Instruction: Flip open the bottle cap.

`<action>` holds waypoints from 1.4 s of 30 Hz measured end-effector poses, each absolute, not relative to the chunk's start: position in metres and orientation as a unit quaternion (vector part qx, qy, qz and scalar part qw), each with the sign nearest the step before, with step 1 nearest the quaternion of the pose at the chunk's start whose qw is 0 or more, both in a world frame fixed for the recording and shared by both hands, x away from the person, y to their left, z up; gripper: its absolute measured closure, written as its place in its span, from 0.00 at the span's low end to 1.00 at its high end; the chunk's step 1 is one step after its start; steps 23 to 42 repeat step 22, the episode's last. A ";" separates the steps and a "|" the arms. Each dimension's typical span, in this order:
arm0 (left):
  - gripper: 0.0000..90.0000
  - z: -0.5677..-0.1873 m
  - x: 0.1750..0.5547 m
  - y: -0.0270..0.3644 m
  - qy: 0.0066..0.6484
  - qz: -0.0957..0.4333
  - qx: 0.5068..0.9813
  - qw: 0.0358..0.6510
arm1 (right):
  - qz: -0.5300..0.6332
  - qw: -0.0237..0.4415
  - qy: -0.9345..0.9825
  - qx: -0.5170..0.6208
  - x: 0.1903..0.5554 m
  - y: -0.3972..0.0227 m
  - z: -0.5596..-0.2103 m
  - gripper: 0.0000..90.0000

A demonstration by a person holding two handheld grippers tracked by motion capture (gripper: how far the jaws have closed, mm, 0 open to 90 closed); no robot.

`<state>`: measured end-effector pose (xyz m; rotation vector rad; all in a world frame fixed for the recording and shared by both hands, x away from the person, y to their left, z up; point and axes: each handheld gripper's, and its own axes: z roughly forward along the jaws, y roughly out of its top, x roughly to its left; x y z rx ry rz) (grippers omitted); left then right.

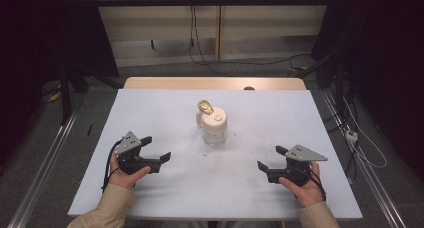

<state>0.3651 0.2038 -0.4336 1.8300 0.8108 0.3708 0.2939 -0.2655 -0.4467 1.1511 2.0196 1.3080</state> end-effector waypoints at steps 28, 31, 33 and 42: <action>0.05 -0.438 0.358 0.222 0.347 0.164 0.770 0.510 | 0.477 0.244 0.733 0.419 0.289 -0.272 -0.447 0.13; 0.05 -0.438 0.358 0.222 0.347 0.164 0.770 0.510 | 0.477 0.244 0.733 0.419 0.289 -0.272 -0.447 0.13; 0.05 -0.438 0.358 0.222 0.347 0.164 0.770 0.510 | 0.477 0.244 0.733 0.419 0.289 -0.272 -0.447 0.13; 0.05 -0.438 0.358 0.222 0.347 0.164 0.770 0.510 | 0.477 0.244 0.733 0.419 0.289 -0.272 -0.447 0.13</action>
